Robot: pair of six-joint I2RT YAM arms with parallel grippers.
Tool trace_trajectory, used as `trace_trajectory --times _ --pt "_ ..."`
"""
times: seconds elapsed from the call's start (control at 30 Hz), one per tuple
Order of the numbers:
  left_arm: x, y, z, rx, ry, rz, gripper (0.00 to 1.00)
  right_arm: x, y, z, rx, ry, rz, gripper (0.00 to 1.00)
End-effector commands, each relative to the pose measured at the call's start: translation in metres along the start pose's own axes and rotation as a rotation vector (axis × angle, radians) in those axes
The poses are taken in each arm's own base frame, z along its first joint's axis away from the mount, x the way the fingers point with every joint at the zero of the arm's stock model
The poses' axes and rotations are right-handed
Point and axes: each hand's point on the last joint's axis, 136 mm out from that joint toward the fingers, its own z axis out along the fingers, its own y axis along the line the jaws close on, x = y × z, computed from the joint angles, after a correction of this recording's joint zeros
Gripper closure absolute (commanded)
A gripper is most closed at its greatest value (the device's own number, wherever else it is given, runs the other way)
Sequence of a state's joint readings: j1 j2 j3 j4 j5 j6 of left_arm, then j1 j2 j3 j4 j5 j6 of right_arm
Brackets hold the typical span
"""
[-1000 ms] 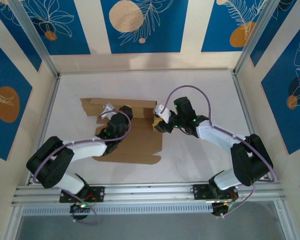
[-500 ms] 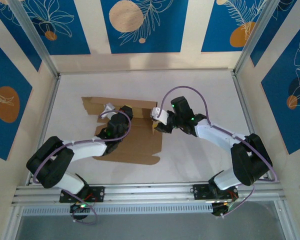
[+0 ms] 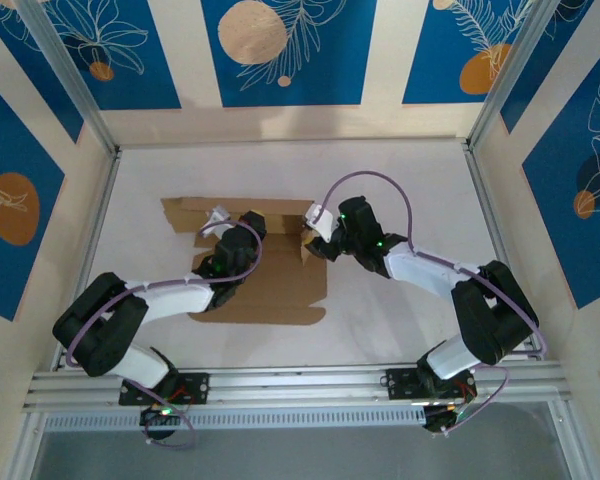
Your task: Fold the paper box
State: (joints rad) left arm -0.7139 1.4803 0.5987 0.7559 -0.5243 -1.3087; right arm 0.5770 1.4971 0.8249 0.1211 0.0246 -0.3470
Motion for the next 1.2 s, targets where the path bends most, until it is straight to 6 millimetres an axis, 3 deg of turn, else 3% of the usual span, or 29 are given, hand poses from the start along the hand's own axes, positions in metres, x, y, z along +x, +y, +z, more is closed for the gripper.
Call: trace_trajectory --times 0.0,0.17,0.4,0.57,0.8,0.97,1.17 --pt "0.010 0.008 -0.001 -0.019 0.038 0.057 1.00 -0.009 -0.011 0.000 0.072 -0.053 0.056 0.51" --pt "0.010 0.005 0.000 -0.012 0.044 0.055 1.00 -0.006 -0.030 0.007 0.159 -0.025 0.081 0.48" --pt "0.011 0.004 -0.002 -0.011 0.049 0.059 1.00 -0.007 -0.036 0.018 0.158 -0.025 0.093 0.31" --pt "0.012 0.006 -0.002 -0.015 0.054 0.060 1.00 -0.013 -0.046 0.022 0.154 -0.043 0.116 0.33" --pt "0.013 0.007 -0.002 -0.014 0.060 0.060 1.00 -0.020 -0.044 0.034 0.101 -0.061 0.127 0.45" --pt "0.017 0.011 -0.002 -0.022 0.078 0.054 1.00 -0.025 -0.053 0.044 0.117 -0.058 0.030 0.26" --pt "0.020 0.011 -0.002 -0.025 0.098 0.052 1.00 -0.036 -0.067 0.052 0.099 -0.080 -0.045 0.26"
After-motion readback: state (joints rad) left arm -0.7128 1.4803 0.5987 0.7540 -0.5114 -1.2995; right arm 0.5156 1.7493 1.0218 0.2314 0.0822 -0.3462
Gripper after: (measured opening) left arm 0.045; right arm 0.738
